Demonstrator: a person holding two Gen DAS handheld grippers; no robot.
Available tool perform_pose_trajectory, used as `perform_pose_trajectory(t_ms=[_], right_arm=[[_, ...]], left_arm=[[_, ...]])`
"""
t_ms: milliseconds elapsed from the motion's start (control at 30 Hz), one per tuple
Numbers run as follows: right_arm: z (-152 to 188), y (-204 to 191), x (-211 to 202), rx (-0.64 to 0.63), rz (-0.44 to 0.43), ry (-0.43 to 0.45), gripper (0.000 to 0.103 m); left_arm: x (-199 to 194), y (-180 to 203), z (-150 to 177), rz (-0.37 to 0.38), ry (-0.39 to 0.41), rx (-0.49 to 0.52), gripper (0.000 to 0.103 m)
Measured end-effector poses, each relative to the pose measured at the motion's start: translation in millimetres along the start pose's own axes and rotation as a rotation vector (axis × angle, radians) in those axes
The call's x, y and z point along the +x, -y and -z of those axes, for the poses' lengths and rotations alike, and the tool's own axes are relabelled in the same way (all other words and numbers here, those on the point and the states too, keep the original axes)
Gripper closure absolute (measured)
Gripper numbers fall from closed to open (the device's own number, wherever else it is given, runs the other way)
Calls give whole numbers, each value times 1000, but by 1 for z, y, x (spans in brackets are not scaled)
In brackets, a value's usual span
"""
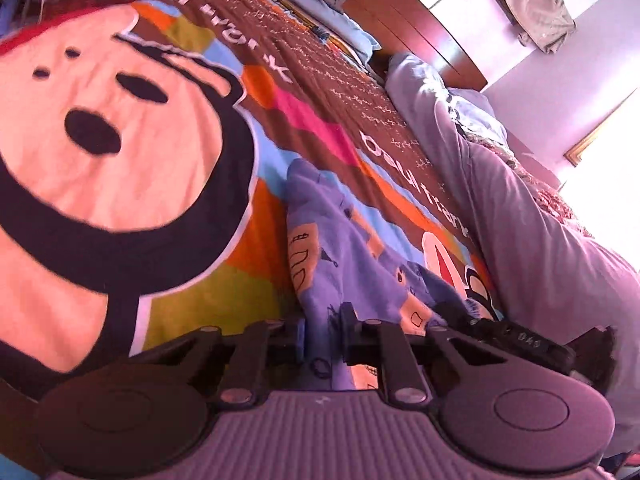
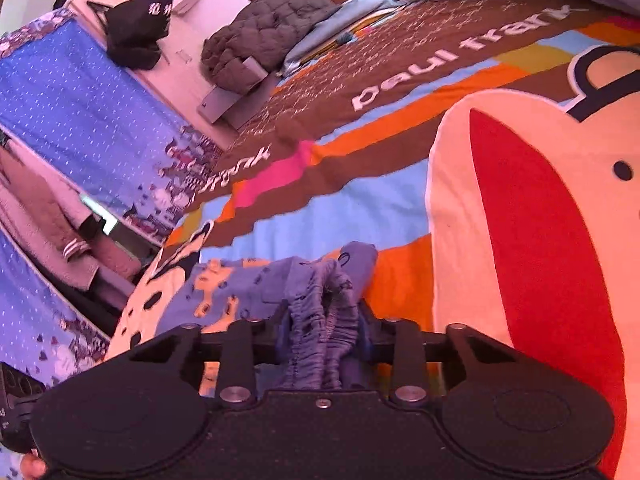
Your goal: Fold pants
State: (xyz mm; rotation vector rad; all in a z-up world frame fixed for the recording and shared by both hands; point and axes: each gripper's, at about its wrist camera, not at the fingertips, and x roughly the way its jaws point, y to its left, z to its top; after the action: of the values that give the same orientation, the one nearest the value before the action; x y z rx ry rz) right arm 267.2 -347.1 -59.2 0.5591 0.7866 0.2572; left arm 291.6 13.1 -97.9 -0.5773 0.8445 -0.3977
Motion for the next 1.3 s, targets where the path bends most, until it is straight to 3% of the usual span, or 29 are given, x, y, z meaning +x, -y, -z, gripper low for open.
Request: perform_pose_trajectory(t_ms=[200,367,467,567,667,767,833,867,900,933,1000,1067,1133,1200,1300], right_arm=[[-6,-54,-18,-159,46,65,82],[-18,-101,-9,-243,-19,107,83],[-27,-122,12,-239,-74,116,83],[-30,-141,48,-241,-118,92,82],[-16,-140,98,-188,-142,13,80],[6,-132,131,-185,-71,-39,69],[13,-127,132,-173,-73,-28,64],[12,-125,130,-161,-80,-24,61],[8,-126,127,-164,-82,-22,54],[5,-130,123,-194,-72,-19,39],[-3,-142,110,-263,-49,-3,19],[-11,-153,90,-287,-64,22,12],[-19,-165,68,-288,-75,48,1],[-26,-182,44,-284,-75,95,1],[-31,-211,-1,-261,-88,148,1]], left_arm=[[-28,27,-18,-19,59,131,87],[-66,24,-47,-75,190,208,87],[-74,3,-64,-106,198,139,87],[-71,-33,-79,-202,156,17,85],[-59,-73,-86,-316,73,-163,80],[-61,-94,-84,-277,67,-263,70],[-64,-90,-85,-285,80,-241,59],[-66,-86,-85,-298,88,-224,47],[-69,-81,-85,-314,100,-208,36],[-73,-79,-84,-325,111,-207,33],[-82,-69,-83,-337,141,-225,20],[-96,-55,-84,-340,178,-240,10],[-116,-35,-82,-371,209,-190,6],[-136,-5,-78,-425,243,-101,1],[-169,38,-65,-464,310,31,0]])
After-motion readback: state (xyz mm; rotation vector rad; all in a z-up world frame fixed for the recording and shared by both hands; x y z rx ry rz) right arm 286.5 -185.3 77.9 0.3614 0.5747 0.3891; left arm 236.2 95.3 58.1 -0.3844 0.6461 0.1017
